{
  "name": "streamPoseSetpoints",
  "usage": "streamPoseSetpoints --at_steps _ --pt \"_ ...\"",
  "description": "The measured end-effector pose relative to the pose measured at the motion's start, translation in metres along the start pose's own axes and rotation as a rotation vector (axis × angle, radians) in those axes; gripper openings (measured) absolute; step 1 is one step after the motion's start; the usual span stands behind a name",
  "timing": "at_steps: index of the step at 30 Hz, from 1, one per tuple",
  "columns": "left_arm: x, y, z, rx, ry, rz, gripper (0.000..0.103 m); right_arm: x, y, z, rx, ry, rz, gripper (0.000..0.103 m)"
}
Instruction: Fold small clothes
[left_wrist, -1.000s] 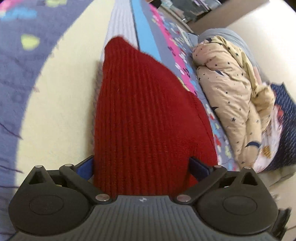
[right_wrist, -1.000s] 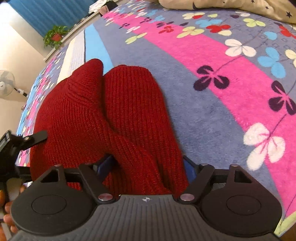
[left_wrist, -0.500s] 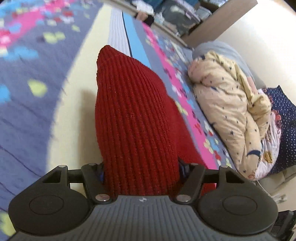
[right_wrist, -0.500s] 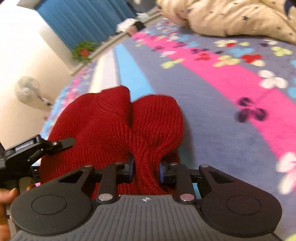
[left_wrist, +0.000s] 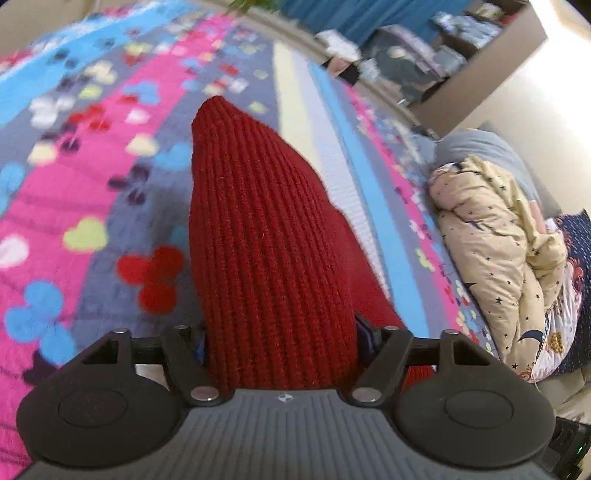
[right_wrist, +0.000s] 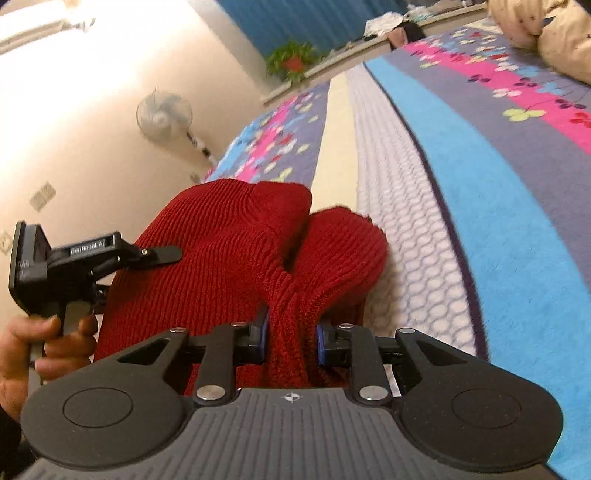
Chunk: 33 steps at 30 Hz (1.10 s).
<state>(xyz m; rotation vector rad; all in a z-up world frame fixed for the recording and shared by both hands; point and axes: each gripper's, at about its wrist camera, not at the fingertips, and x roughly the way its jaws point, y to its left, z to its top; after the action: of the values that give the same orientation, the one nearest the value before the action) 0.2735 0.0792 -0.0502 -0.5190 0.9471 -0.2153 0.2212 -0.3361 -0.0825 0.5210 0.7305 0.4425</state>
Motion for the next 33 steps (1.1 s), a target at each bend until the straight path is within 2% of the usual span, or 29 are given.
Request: streamPoseSetpoints --at_steps 4,6,9,12,15,16,19,20,23,24,25,28,31,33 --pt "0.008 0.015 -0.003 -0.065 0.052 0.135 0.085 0.014 -0.010 -0.003 0.053 0.079 -0.024 0.025" --pt "-0.003 0.011 -0.006 -0.054 0.004 0.161 0.085 0.014 -0.007 -0.010 0.041 0.092 -0.030 0.025" --pt "-0.033 -0.002 -0.011 0.022 -0.120 0.237 0.085 0.010 -0.002 -0.012 0.014 0.086 -0.042 0.025" --pt "-0.063 -0.016 -0.026 0.093 -0.191 0.236 0.084 0.006 -0.001 -0.015 0.009 0.088 -0.053 0.026" --pt "-0.083 -0.032 -0.057 0.222 -0.227 0.208 0.079 0.004 0.005 -0.015 -0.036 0.083 -0.078 0.030" --pt "-0.084 -0.037 -0.069 0.264 -0.230 0.206 0.075 0.004 0.007 -0.016 -0.052 0.080 -0.090 0.032" --pt "-0.073 -0.039 -0.109 0.393 -0.198 0.230 0.051 -0.006 0.014 -0.018 -0.106 0.059 -0.101 0.035" --pt "-0.064 -0.036 -0.121 0.435 -0.164 0.249 0.050 -0.008 0.018 -0.018 -0.136 0.052 -0.102 0.035" --pt "-0.044 -0.030 -0.143 0.519 -0.107 0.354 0.050 -0.005 0.025 -0.026 -0.231 0.072 -0.132 0.036" --pt "-0.048 -0.032 -0.144 0.505 -0.119 0.349 0.050 0.000 0.024 -0.029 -0.246 0.102 -0.158 0.039" --pt "-0.055 -0.034 -0.143 0.488 -0.138 0.327 0.050 0.005 0.021 -0.033 -0.247 0.117 -0.185 0.038" --pt "-0.072 -0.035 -0.149 0.479 -0.210 0.286 0.050 0.004 0.019 -0.035 -0.226 0.110 -0.205 0.035" --pt "-0.050 -0.030 -0.163 0.523 -0.094 0.359 0.054 -0.001 0.023 -0.037 -0.243 0.104 -0.224 0.036" --pt "-0.060 -0.036 -0.163 0.525 -0.107 0.367 0.056 -0.003 0.023 -0.040 -0.233 0.109 -0.238 0.040"
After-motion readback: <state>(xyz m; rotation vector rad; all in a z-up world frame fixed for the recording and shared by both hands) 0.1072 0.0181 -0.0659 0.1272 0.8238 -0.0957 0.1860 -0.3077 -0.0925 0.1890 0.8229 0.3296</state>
